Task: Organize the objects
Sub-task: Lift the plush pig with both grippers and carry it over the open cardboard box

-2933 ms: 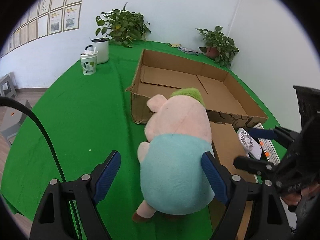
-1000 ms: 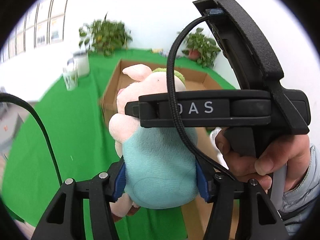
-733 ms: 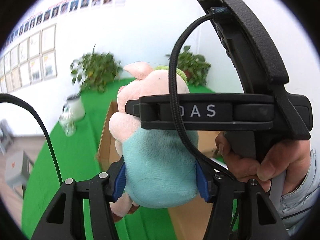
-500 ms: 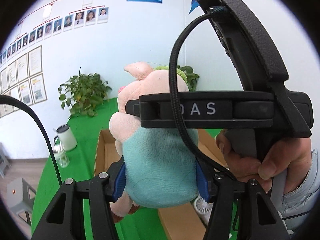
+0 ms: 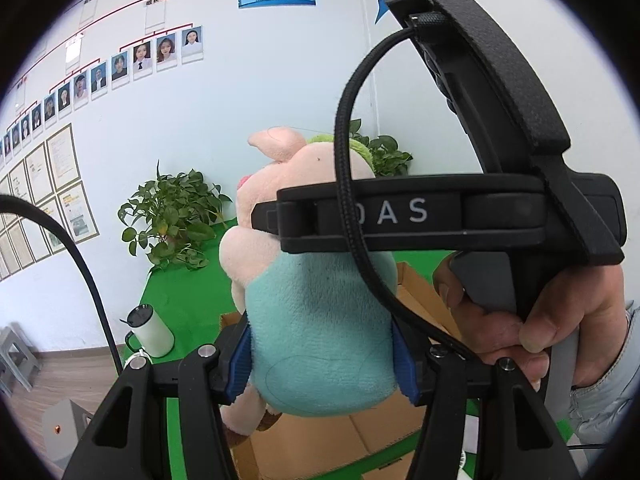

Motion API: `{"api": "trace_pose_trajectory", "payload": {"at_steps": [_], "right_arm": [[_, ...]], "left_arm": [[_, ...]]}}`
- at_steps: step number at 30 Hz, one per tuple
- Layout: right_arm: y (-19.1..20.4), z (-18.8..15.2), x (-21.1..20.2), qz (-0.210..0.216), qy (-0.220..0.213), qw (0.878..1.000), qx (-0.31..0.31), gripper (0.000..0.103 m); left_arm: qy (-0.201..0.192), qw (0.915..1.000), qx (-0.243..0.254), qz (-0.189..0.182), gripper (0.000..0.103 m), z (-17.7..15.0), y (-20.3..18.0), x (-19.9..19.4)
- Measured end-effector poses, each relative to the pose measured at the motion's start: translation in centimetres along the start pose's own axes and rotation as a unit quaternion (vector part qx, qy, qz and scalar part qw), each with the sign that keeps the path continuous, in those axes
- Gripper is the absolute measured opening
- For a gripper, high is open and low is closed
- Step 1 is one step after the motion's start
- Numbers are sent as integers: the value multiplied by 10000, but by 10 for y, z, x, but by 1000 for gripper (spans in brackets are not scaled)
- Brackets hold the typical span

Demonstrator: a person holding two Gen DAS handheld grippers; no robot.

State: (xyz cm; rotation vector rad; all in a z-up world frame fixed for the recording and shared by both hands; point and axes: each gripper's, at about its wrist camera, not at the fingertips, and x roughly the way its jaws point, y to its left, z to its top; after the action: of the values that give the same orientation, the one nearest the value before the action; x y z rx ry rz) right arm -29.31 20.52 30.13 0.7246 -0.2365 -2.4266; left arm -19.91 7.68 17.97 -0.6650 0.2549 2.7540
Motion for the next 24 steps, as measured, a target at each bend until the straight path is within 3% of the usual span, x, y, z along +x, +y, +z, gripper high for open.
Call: {"api": "trace_pose_trajectory", "payload": {"at_steps": [5,10,16,24], "right_arm": [[-16,14,40,67,125,9998,140,80],[-21,-3,85,155,355,9991,168,80],[-32,-47,140,289,799,9960,288,80],[-53,-133,224,476,1553,9846,646,80]], "left_arm": [[225,9997,-83,-11,57,-2,8,8],[446,9986,-295,-8,57,-19,22,27],[793,9950,-611,0,57,-51,42,56],[1463,9830,-1109,3,57,-112,56,94]]}}
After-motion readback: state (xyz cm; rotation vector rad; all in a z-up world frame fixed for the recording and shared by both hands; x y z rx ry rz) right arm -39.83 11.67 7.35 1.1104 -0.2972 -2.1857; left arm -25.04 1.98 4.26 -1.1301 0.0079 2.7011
